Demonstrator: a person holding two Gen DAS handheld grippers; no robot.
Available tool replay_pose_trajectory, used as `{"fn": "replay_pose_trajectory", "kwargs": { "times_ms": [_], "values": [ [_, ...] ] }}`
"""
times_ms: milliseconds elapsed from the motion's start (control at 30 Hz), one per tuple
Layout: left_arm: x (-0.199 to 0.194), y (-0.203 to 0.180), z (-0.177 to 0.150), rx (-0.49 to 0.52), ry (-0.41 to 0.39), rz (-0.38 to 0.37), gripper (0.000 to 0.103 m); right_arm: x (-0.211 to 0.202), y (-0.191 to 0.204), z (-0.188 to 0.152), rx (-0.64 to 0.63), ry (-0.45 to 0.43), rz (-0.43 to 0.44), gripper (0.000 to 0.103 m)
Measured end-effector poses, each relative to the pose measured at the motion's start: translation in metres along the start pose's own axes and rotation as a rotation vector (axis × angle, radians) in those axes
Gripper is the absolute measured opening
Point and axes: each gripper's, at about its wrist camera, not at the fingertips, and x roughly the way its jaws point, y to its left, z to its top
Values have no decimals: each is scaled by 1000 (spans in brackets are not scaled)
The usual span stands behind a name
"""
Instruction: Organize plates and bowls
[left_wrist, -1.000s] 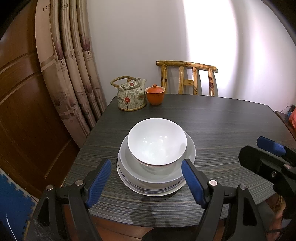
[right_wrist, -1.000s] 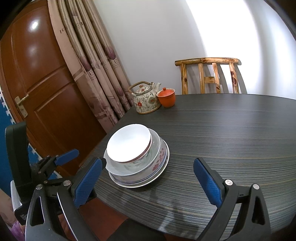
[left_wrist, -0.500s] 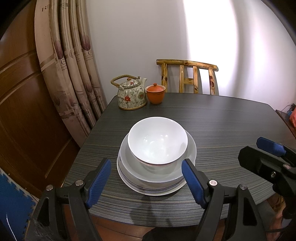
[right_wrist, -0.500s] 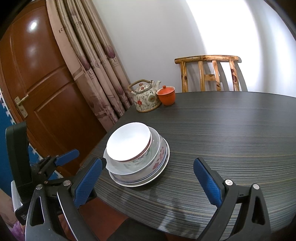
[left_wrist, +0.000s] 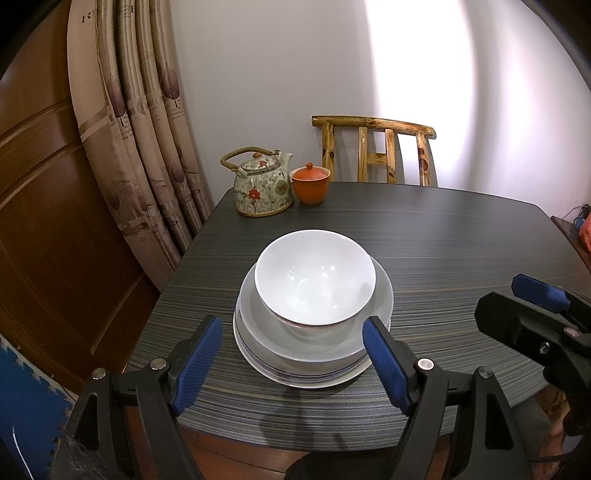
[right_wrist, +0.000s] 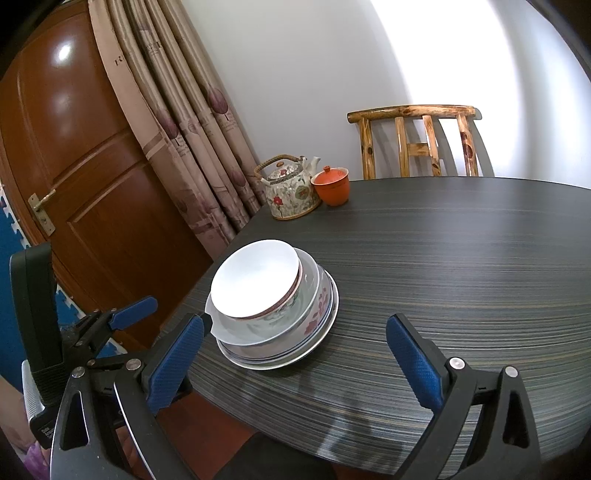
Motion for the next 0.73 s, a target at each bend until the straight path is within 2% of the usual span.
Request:
{"fn": "replay_pose_trajectory", "kwargs": {
  "times_ms": [300,500,633,733],
  "values": [
    [0,1,-1,3,-3,0,80,1,-1,-1,6,4,1,99],
    [-2,12,-1,-33,-50,3,80,0,-9,-5,27,3,1,99],
    [1,13,0,-30,-32,16,80,-4,-40,1,55,-9,-53,99],
    [4,12,1,-14,-12,47,80,-9,-89,4,130,-9,-128,99]
  ]
}}
